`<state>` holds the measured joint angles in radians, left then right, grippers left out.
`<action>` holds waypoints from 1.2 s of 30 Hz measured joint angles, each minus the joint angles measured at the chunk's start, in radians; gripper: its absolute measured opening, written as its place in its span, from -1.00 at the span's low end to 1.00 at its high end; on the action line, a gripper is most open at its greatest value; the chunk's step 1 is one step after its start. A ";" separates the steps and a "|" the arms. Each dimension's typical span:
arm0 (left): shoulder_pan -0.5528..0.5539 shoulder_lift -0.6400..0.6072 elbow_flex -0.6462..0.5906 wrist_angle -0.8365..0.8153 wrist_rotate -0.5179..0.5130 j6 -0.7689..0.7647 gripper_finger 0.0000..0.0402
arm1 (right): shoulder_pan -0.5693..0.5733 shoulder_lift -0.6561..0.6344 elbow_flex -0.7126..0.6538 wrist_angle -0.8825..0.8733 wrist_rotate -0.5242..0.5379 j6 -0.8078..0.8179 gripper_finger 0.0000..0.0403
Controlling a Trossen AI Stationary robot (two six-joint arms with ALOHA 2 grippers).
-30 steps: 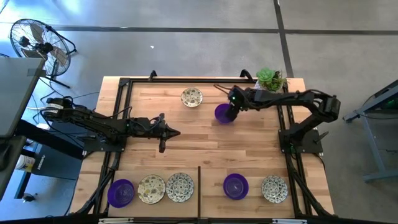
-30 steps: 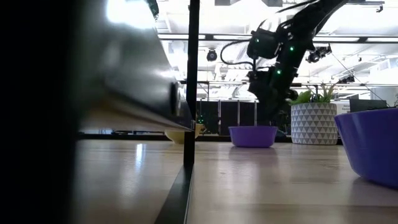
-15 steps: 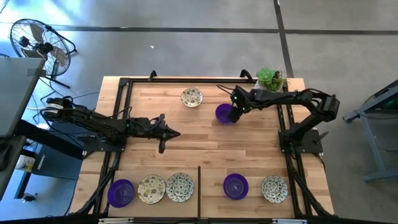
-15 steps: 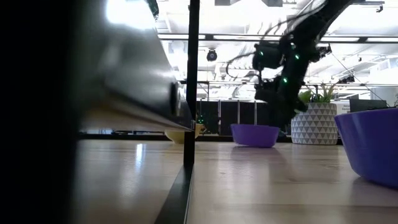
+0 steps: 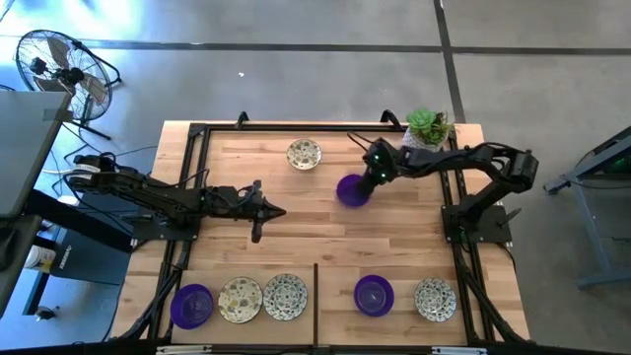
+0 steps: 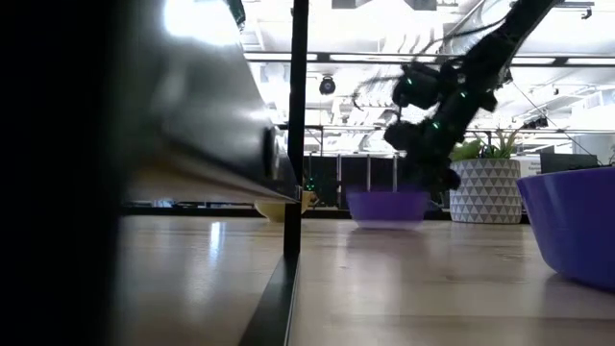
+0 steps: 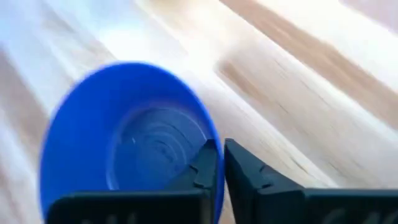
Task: Pick & Place Mini bowls
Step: Stack the top violet bowl on top of the other violet bowl on the shelf
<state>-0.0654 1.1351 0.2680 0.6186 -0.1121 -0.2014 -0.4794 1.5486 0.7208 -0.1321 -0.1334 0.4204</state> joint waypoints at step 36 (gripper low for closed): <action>-0.001 -0.100 0.000 -0.181 -0.030 0.066 -1.00 | 0.295 0.521 0.677 -0.056 0.124 -0.047 -0.96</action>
<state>-0.0662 1.0355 0.2676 0.4380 -0.1417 -0.1357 -0.1849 2.0691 1.3980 -0.1884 -0.0097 0.3733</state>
